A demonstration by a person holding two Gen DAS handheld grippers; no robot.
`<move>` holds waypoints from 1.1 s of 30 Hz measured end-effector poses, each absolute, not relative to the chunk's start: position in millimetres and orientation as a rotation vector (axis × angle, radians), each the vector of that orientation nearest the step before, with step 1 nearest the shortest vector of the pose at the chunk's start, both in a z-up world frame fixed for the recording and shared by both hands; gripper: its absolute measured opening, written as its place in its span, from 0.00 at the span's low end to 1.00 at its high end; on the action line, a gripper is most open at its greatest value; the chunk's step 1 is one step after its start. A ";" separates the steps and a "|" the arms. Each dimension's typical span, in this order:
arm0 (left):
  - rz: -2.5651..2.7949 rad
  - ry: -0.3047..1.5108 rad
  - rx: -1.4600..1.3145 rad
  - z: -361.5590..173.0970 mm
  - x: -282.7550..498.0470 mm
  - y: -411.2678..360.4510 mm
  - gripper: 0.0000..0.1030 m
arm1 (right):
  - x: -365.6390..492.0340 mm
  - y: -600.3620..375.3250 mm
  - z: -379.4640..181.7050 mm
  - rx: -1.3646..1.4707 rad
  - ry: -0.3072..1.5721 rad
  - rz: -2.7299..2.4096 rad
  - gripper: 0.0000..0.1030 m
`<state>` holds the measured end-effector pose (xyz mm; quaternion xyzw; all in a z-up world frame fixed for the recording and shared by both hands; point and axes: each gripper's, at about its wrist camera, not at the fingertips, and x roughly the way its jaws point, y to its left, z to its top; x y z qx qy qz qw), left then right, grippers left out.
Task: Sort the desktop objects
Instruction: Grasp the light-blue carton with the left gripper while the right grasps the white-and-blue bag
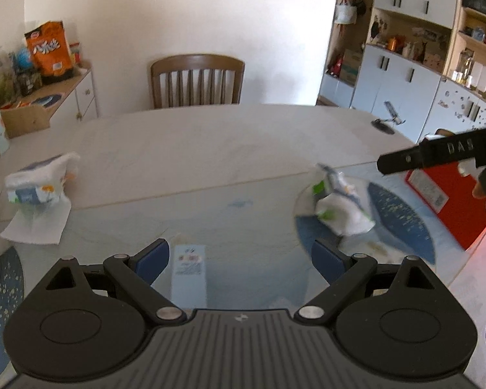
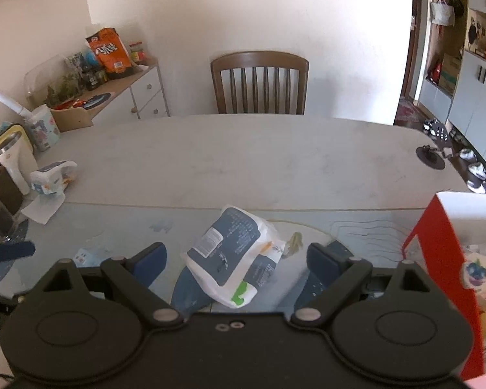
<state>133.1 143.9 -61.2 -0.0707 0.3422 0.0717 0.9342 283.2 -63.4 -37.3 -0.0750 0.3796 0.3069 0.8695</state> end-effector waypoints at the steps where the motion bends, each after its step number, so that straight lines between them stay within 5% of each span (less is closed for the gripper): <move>1: 0.152 0.706 -0.146 -64.0 133.5 146.6 0.92 | 285.9 -60.3 -40.1 -0.152 0.803 0.637 0.91; 17: 0.197 0.779 -0.132 -109.2 150.7 167.0 0.92 | 318.1 -7.5 -90.7 -0.214 0.884 0.553 0.91; 26: 0.234 0.804 -0.119 -124.5 158.5 172.9 0.91 | 323.0 7.1 -110.0 -0.284 0.915 0.534 0.82; 33: 0.234 0.808 -0.115 -127.6 160.6 174.8 0.78 | 325.0 9.4 -119.7 -0.328 0.935 0.507 0.71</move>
